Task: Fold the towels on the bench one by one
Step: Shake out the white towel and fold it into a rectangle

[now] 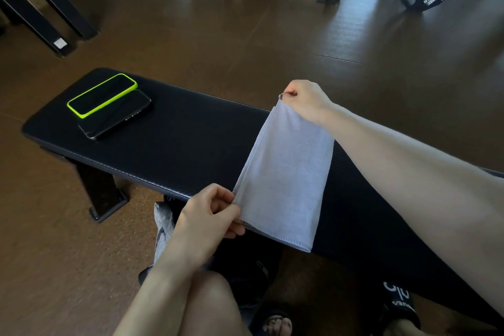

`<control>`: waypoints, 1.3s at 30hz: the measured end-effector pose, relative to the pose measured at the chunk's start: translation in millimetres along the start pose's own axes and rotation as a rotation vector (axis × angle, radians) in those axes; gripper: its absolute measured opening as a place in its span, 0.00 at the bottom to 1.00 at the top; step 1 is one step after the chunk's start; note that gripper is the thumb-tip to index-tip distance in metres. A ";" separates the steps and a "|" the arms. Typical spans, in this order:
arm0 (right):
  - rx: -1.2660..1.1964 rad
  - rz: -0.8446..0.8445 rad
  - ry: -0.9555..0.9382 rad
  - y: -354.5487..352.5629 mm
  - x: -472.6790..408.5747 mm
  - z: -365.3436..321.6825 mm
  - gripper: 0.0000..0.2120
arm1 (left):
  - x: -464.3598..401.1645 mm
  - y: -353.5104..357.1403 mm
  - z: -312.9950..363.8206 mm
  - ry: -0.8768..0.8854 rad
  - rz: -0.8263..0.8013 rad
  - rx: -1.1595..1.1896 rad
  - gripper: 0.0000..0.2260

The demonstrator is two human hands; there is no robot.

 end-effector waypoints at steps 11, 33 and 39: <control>0.071 0.001 -0.053 5.3 1.9 -9.1 0.10 | -4.5 -2.8 -5.5 -0.078 0.036 -0.031 0.03; 0.239 0.149 -0.101 31.7 6.5 0.8 0.08 | -8.7 -6.0 -12.8 -0.085 0.046 -0.104 0.03; 0.301 0.144 -0.102 32.2 6.5 -2.5 0.08 | -10.0 -6.1 -15.3 -0.092 0.042 -0.137 0.03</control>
Point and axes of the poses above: each hand's wrist, its own x-axis away from the middle knuckle, its own y-axis out of the palm, z = x × y, the point moved 4 cm from there along -x, towards the middle knuckle, and after that the axes turned 8 degrees about -z, right-handed, at the moved point
